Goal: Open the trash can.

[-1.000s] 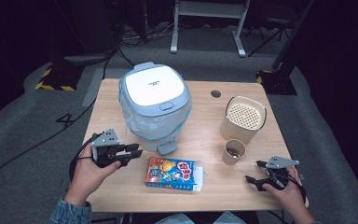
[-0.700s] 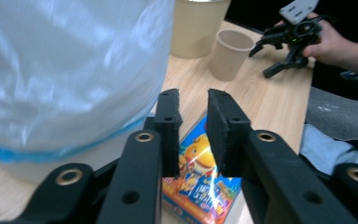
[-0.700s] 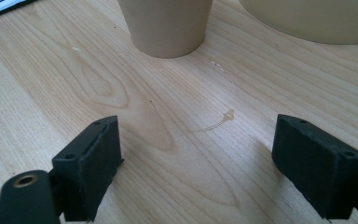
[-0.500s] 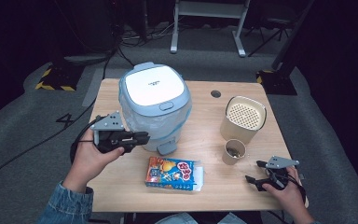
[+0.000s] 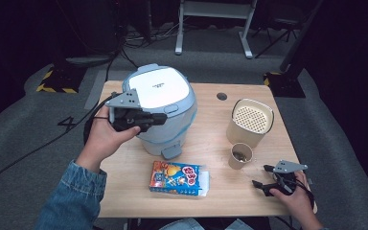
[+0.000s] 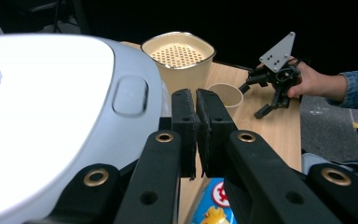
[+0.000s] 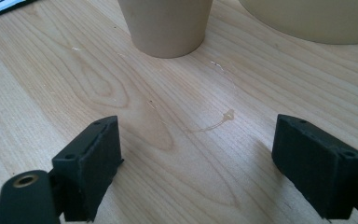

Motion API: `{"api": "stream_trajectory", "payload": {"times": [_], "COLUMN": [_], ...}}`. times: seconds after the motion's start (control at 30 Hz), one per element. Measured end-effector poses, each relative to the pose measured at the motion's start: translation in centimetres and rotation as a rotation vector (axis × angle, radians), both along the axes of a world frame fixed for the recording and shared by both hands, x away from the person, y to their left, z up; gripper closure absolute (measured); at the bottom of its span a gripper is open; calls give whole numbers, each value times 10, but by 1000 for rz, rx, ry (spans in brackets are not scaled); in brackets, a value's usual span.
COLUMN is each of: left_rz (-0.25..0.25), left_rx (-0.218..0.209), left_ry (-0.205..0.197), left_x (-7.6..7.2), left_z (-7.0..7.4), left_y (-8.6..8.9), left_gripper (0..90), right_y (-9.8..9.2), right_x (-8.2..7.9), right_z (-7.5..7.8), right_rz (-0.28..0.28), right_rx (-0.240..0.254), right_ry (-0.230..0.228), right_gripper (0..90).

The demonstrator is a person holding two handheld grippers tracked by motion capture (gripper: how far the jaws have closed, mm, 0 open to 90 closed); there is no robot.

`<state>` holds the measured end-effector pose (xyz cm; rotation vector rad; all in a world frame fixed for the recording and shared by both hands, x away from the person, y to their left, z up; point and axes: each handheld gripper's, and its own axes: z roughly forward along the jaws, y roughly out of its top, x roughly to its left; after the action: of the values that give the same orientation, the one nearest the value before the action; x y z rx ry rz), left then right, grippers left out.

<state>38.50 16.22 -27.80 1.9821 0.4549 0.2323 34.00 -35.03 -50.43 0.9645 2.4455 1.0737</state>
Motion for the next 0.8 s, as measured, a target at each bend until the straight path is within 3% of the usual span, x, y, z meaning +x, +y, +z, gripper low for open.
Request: {"api": "stream_trajectory", "payload": {"times": [0.23,0.37,0.43,0.8], "left_rz": [-17,-5,23,16], "left_rx": [21,22,20,36], "left_ry": [-32,9,5,23], "left_x": [15,24,31,42], "left_z": [3,0,-1,-2], "left_y": [-10,-12,-11,-15], "left_gripper": [845,870,888,898], "right_y": [0,0,0,0], "right_x": [0,0,0,0], "right_z": [0,0,0,0], "right_rz": [0,0,0,0], "right_rx": [0,0,0,0], "right_ry": [-1,0,0,0], "right_gripper": [156,157,157,156]}}
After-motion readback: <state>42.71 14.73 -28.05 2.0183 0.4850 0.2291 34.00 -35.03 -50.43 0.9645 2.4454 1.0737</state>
